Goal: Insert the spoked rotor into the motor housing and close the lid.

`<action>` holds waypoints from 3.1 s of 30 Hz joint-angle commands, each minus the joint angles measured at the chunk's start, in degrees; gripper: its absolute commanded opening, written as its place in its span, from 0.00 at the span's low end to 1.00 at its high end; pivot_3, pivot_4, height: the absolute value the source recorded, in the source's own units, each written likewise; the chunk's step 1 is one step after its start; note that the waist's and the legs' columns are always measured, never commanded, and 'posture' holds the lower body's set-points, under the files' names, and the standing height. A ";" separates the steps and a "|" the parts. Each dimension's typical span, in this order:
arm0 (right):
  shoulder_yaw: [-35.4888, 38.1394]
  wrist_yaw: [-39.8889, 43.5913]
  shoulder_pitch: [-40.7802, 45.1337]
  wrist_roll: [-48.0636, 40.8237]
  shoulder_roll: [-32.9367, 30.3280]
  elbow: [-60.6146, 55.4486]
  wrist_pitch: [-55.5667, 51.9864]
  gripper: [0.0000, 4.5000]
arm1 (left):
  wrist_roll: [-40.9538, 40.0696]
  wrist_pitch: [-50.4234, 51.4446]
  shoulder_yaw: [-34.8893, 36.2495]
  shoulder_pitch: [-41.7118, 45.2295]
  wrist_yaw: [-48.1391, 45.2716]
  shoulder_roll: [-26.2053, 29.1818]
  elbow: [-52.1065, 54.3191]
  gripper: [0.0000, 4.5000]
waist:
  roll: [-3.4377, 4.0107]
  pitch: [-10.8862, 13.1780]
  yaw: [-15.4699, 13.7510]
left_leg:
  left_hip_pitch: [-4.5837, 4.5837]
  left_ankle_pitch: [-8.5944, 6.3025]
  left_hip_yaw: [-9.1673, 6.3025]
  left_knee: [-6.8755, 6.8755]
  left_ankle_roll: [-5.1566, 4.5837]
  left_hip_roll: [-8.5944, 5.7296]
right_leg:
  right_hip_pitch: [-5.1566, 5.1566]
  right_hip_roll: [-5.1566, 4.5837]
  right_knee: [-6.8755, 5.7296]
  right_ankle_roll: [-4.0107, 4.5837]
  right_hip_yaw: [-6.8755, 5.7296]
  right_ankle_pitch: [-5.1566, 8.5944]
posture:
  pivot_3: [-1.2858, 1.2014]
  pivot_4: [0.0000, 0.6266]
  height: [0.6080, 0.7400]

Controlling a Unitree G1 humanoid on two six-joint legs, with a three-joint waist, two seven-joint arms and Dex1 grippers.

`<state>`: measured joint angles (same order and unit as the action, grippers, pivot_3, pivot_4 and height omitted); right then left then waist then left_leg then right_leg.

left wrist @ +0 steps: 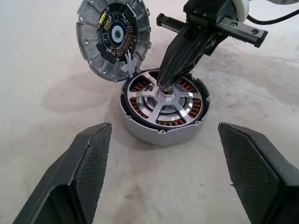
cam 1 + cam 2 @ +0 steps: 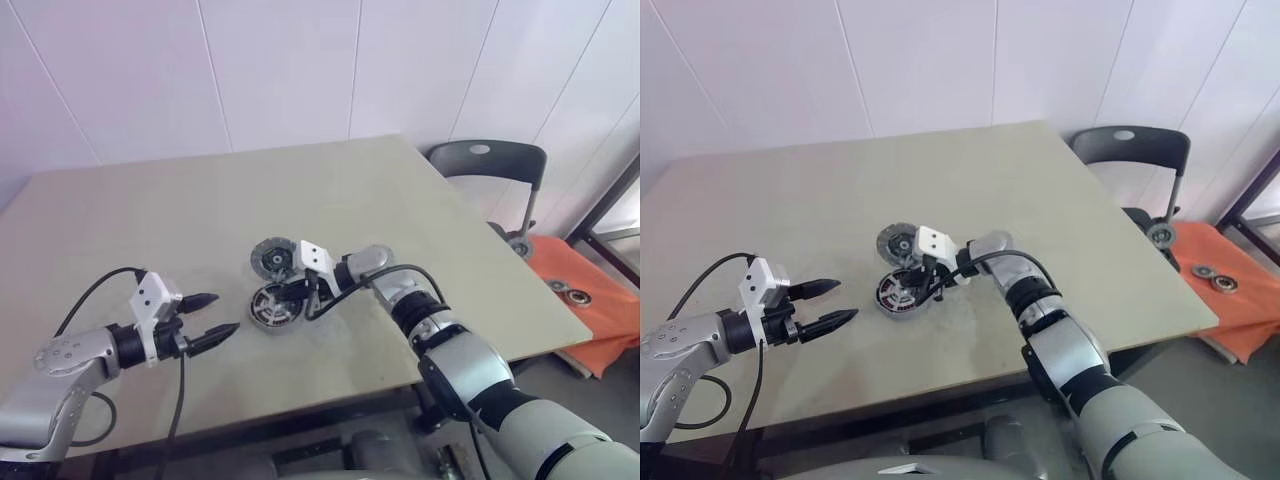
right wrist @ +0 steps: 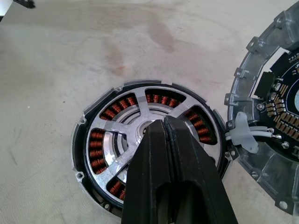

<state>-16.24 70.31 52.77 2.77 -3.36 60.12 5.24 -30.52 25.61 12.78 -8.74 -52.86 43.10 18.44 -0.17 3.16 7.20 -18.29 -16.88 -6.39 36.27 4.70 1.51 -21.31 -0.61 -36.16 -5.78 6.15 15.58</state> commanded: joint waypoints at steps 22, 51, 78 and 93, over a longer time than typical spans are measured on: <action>-9.32 14.11 13.93 9.57 -12.85 -5.86 52.93 0.00 | 2.68 -4.41 -1.77 0.87 -2.60 0.19 1.08 0.86 | -0.07 -0.04 0.02 | -1.00 -0.09 0.02 -0.25 -0.11 -0.01 | -0.97 -0.07 0.10 -0.20 -0.02 -0.16 | 0.52 0.00 1.00; -24.36 -11.88 21.33 28.31 -9.58 4.93 71.06 0.43 | 1.78 -2.84 -1.23 -1.44 1.15 -1.40 4.90 0.86 | 0.03 0.02 -0.09 | -0.90 -0.06 -0.03 -0.14 -0.08 -0.02 | -1.02 -0.05 -0.24 -0.13 -0.02 -0.17 | 0.52 0.00 1.00; -30.55 -19.35 24.39 37.34 -6.38 8.33 67.34 0.58 | 1.97 -2.75 -1.99 -2.59 3.65 -3.48 6.55 0.86 | -0.07 -0.04 -0.15 | -0.90 -0.06 -0.04 -0.14 -0.08 -0.02 | -0.99 -0.06 -0.20 -0.12 -0.02 -0.18 | 0.52 0.00 1.00; -32.23 -21.88 24.22 41.07 -5.38 10.38 64.53 0.58 | 1.83 -2.65 -1.92 -3.11 4.25 -3.88 7.15 0.86 | -0.08 -0.05 -0.07 | -0.87 -0.05 -0.04 -0.13 -0.07 -0.02 | -1.00 -0.05 -0.28 -0.12 -0.02 -0.18 | 0.52 0.00 1.00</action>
<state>-48.31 49.19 75.09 43.66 -9.23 70.28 70.26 -28.19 23.42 10.26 -12.21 -48.69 39.27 23.76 -0.25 3.11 7.14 -19.16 -16.94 -6.44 36.14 4.62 1.49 -22.31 -0.66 -36.44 -5.90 6.13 15.39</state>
